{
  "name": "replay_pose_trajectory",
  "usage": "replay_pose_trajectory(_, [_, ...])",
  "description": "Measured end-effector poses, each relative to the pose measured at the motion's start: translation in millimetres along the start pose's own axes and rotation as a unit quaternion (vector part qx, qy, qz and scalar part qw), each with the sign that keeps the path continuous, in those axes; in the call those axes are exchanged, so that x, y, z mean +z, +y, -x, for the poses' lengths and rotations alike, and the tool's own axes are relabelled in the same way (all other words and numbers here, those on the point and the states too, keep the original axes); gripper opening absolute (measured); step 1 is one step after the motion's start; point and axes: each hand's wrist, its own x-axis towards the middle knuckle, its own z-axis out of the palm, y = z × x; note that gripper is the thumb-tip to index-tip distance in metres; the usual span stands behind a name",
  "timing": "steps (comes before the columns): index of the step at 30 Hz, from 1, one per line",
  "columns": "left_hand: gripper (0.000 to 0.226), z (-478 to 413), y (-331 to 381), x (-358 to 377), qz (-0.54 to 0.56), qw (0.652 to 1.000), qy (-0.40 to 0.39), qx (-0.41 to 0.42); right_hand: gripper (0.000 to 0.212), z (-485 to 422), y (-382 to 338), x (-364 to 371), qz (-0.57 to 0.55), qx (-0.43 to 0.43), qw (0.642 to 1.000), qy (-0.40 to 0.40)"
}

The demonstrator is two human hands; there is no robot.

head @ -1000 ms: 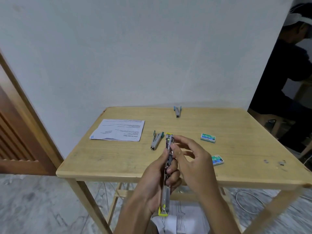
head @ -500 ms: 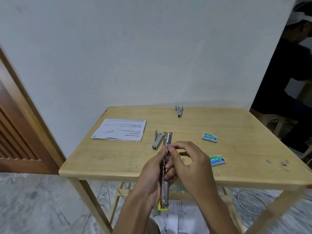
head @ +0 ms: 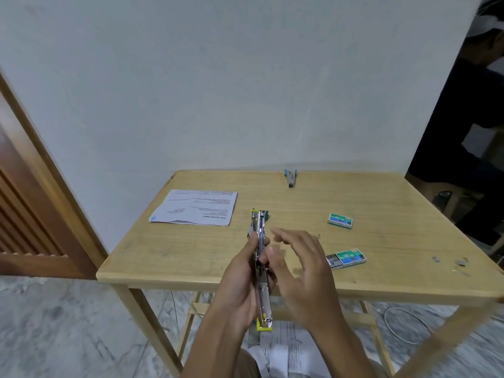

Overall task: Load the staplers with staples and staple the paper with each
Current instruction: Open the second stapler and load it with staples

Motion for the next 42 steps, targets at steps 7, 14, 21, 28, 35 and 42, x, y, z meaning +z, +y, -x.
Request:
replay_pose_trajectory(7, [0.042,5.0,-3.0,1.7,-0.088,0.995,-0.019,0.03,0.063,-16.7,-4.7,8.7,-0.002,0.092,0.994,-0.055])
replay_pose_trajectory(14, [0.046,0.1,-2.2,1.7,-0.18,0.981,0.022,0.075,0.049,-16.0,-3.3,18.2,-0.152,0.167,0.973,-0.054])
replay_pose_trajectory(21, [0.062,-4.3,-5.5,-1.8,-0.183,0.979,0.044,0.079,0.05,-6.6,0.3,17.8,-0.162,0.168,0.971,-0.048])
replay_pose_trajectory(28, [0.039,-7.5,-5.8,5.9,-0.185,0.978,0.059,0.078,0.035,-7.9,0.5,19.5,-0.225,0.221,0.949,-0.004])
replay_pose_trajectory(35, [0.041,-15.1,6.7,7.1,-0.515,0.826,0.107,0.201,0.043,-31.0,10.2,35.4,-0.571,0.508,0.641,0.07])
replay_pose_trajectory(42, [0.033,-17.7,12.2,11.3,-0.734,0.613,0.094,0.279,0.041,-38.4,9.7,40.2,-0.616,0.552,0.558,0.072])
